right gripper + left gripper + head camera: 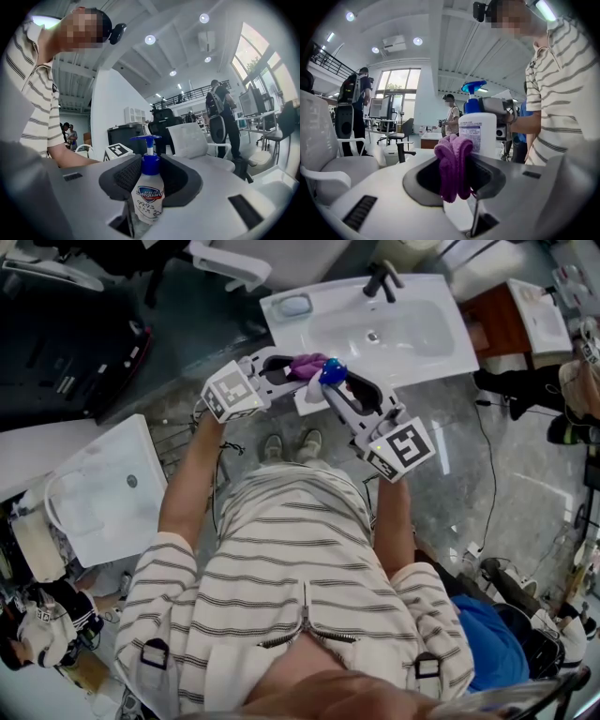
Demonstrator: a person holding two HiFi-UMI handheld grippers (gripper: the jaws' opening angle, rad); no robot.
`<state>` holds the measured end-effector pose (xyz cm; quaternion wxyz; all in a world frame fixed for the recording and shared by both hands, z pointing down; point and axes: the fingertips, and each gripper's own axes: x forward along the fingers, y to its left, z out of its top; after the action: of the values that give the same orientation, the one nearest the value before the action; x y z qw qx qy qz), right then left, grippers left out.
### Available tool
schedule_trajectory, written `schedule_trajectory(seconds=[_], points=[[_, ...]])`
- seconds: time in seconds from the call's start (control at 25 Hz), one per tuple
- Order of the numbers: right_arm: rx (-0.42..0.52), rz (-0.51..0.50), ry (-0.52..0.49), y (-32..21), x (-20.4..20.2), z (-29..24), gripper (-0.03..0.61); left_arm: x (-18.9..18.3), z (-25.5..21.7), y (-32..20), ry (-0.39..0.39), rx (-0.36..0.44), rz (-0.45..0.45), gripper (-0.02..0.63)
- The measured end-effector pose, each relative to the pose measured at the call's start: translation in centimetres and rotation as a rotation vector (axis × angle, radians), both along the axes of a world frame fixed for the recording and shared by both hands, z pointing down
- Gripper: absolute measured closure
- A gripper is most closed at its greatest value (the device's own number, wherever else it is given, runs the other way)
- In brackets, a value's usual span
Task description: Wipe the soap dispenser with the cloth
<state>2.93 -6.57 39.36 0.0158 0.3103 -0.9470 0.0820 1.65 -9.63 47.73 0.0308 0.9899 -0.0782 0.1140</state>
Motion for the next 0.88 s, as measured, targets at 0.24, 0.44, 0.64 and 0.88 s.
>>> schedule_trajectory(seconds=[0.24,0.44,0.64,0.88], points=[[0.002,-0.011,-0.014,0.3,0.0,-0.3,0.446,-0.4,1.0,0.8,-0.001,-0.037,0.014,0.486],[-0.004,0.006,-0.009,0.1,0.1,0.0,0.446,-1.5,1.8,1.4,0.012,-0.075,-0.011,0.486],[-0.007,0.033,0.005,-0.3,0.5,0.3,0.446,-2.0,1.6,2.1,0.022,-0.076,-0.048,0.485],[-0.023,0.057,0.015,-0.6,0.6,0.9,0.446,-2.4,0.4,2.5,0.048,-0.054,-0.088,0.483]])
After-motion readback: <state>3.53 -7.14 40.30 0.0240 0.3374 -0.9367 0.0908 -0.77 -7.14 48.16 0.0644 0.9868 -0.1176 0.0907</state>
